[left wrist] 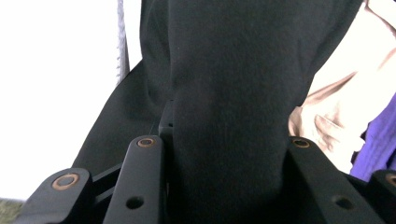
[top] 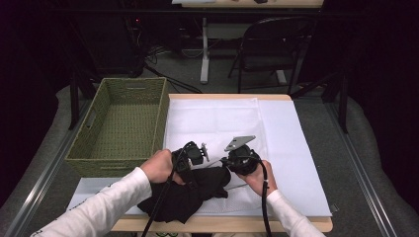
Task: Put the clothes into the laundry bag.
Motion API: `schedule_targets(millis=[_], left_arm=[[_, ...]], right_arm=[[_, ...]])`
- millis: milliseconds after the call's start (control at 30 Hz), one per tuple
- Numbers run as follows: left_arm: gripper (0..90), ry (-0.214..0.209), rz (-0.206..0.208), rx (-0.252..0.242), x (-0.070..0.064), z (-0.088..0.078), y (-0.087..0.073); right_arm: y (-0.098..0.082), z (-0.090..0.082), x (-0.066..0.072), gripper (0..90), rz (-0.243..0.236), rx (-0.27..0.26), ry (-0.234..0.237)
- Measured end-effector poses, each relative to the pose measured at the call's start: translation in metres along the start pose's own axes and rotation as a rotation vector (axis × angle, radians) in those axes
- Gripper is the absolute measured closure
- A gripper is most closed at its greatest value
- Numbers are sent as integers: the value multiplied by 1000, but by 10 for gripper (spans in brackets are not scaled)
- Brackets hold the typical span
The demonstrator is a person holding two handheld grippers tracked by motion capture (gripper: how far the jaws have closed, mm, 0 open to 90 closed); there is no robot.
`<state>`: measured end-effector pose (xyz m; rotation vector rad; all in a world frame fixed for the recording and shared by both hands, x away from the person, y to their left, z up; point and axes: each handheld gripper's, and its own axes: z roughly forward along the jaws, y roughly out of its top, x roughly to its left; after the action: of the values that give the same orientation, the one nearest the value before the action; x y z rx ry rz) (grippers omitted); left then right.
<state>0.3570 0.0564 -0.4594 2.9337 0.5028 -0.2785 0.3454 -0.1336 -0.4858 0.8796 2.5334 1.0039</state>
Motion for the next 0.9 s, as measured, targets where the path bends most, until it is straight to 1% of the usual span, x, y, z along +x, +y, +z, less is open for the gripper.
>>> schedule_targets(millis=[33, 100, 200, 267, 300, 333, 367, 400, 433, 467, 500, 533, 567, 600, 633, 667, 700, 733, 767, 800, 833, 867, 900], left_arm=[[651, 6, 0, -4, 1, 3, 1], [651, 20, -18, -1, 1, 9, 4], [646, 38, -38, -12, 4, 19, 8], [643, 72, -50, -30, 5, 22, 8], [641, 71, -67, -44, 7, 22, 6], [638, 70, -75, -52, 9, 23, 5], [634, 70, -84, -65, 11, 23, 3], [628, 67, -90, -78, 11, 24, 1], [616, 69, -86, -90, 12, 24, 0], [587, 69, -96, -101, 13, 25, -2], [550, 67, -92, -105, 13, 24, -4], [506, 66, -78, -119, 13, 24, -6], [455, 77, -87, -112, 13, 23, -7], [383, 82, -89, -115, 13, 23, -8], [339, 80, -81, -123, 12, 21, -11], [288, 86, -79, -126, 11, 19, -12], [242, 101, -66, -121, 10, 17, -14], [214, 106, -57, -121, 9, 15, -17], [200, 107, -58, -131, 8, 14, -19], [191, 97, -42, -126, 7, 12, -22], [193, 101, -31, -122, 7, 12, -24], [196, 111, -23, -107, 7, 12, -26], [203, 111, -23, -107, 7, 12, -26]], right_arm=[[0, 0, 1, 890, 0, 0, 0], [1, 0, 1, 890, -1, -1, 3], [2, 0, 4, 890, -6, -2, 5], [2, -1, 6, 891, -13, -4, 6], [3, -1, 6, 891, -26, -6, 9], [3, -2, 8, 892, -16, -4, 11], [3, -1, 8, 891, -19, 0, 13], [3, -1, 8, 891, -12, 2, 15], [3, -1, 8, 892, -13, 3, 17], [3, 0, 8, 891, -12, 4, 18], [2, 0, 7, 891, -12, 3, 19], [2, 0, 7, 891, -10, 3, 20], [2, -1, 7, 891, -9, 4, 21], [2, -1, 7, 891, -9, 3, 20], [2, -1, 7, 891, -10, 3, 21], [2, -1, 7, 890, -13, 5, 23], [2, -1, 7, 890, -11, 5, 21], [2, -1, 7, 890, -8, 6, 22], [2, -1, 7, 890, -12, 6, 22], [2, -1, 7, 890, -14, 3, 22], [1, -1, 7, 889, -15, 5, 22], [2, -1, 7, 889, -18, 8, 21], [2, -1, 7, 889, -18, 8, 21]])
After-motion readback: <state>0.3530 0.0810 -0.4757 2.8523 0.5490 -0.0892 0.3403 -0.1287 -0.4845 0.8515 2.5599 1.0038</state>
